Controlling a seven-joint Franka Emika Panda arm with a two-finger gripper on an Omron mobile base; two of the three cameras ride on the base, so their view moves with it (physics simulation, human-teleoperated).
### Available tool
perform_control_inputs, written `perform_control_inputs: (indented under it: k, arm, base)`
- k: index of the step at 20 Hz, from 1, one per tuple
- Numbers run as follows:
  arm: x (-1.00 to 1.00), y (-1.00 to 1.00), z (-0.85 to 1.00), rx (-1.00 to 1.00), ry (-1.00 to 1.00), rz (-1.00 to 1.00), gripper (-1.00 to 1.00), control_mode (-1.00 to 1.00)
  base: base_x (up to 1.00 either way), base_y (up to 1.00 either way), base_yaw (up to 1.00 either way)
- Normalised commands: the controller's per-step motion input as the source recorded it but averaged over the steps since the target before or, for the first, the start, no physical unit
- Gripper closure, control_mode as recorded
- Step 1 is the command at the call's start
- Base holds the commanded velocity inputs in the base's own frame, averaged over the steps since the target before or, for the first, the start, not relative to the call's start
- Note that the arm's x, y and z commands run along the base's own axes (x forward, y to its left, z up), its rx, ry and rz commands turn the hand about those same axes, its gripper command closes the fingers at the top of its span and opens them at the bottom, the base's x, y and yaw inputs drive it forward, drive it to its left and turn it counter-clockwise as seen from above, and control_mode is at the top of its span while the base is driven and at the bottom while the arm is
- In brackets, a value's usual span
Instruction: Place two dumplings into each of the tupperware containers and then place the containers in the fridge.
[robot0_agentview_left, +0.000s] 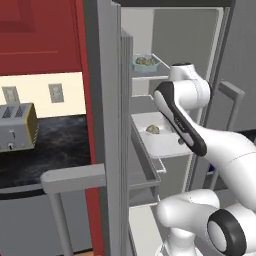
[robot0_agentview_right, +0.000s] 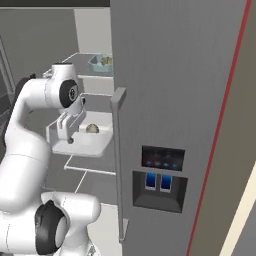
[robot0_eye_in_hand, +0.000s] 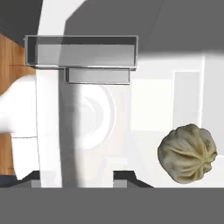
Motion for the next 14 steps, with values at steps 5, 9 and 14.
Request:
perform_control_inputs:
  k: [5,9,14]
  arm:
    - [0.0,0.0,0.0,0.0,0.0,0.0,1.0,1.0]
    - [0.0,0.0,0.0,0.0,0.0,0.0,1.0,1.0]
    - [0.0,0.0,0.0,0.0,0.0,0.0,1.0,1.0]
  base:
    - [0.37,0.24,0.0]
    - [0.36,0.24,0.0]
    - [0.39,0.16,0.0]
